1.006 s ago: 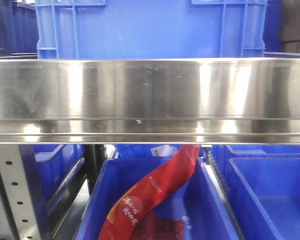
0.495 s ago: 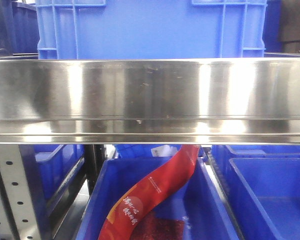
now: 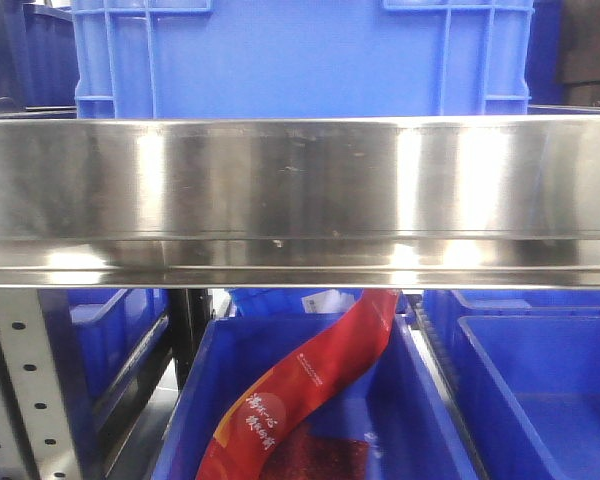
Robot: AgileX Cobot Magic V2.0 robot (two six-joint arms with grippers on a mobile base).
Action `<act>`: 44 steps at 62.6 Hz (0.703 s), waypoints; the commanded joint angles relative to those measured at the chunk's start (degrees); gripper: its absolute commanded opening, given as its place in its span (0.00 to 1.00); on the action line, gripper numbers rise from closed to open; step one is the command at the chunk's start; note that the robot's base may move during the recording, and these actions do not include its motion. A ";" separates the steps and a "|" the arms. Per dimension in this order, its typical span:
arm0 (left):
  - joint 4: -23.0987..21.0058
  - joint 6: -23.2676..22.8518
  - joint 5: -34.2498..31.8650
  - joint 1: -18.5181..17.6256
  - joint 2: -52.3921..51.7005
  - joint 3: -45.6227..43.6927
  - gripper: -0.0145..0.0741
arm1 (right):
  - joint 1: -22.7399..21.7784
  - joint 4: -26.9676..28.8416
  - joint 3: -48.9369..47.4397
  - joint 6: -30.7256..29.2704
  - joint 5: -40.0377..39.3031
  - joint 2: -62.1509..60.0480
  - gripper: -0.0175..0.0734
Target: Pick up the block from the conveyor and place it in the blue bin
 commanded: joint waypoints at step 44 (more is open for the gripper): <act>0.25 -0.06 -1.03 0.13 -0.42 0.08 0.04 | -0.31 -0.45 0.06 -0.39 -1.75 -0.50 0.01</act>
